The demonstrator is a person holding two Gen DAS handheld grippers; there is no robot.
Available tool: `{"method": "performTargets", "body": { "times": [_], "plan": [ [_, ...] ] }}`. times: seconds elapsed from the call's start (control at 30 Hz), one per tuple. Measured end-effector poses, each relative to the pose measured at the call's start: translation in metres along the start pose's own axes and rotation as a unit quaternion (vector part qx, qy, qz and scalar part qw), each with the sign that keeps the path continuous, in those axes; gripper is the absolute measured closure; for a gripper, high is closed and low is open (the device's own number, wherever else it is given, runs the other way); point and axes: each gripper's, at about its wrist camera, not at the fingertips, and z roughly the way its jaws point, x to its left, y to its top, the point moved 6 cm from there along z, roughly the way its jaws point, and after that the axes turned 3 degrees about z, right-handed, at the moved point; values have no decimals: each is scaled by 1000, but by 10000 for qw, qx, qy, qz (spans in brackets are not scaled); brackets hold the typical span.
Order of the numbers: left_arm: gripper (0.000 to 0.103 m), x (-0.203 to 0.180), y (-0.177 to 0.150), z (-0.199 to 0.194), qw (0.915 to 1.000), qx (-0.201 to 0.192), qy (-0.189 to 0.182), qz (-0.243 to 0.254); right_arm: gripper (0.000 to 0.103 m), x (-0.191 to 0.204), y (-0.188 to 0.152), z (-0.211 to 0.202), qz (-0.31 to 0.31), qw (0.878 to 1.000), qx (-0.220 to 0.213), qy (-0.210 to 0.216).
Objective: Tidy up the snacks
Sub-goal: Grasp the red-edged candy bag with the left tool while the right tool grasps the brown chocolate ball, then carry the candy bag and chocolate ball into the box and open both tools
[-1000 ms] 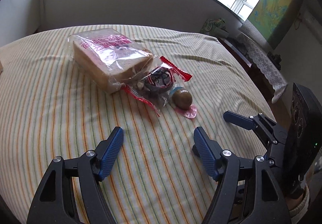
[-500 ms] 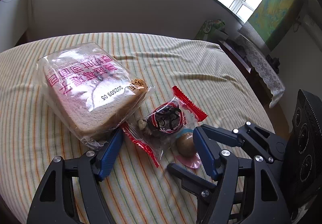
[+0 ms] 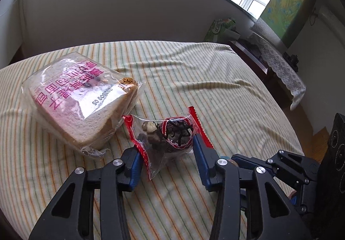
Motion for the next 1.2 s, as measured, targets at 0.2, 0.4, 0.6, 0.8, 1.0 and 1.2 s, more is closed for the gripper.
{"method": "performTargets", "body": {
  "times": [0.2,0.4,0.6,0.8,1.0,1.2],
  "plan": [
    [63,-7,0,-5,9997,-174,-61,136,66,-13,-14,-19,348,9991,-244,-68],
    [63,-12,-2,-29,9990,-413,-47,132,66,-26,-19,-35,577,9973,-453,-72],
    [63,-18,-31,-71,9945,-866,345,472,66,-26,-21,-49,682,9955,-649,-63],
    [63,1,-58,-105,9917,-1090,641,240,66,-5,-22,-56,707,9941,-818,96],
    [63,4,-46,-149,9843,-1541,814,269,66,25,-4,-75,426,9930,-1090,135],
    [63,-5,-35,-190,9726,-1988,1043,609,66,49,19,-118,180,9883,-1511,-63]
  ]
}}
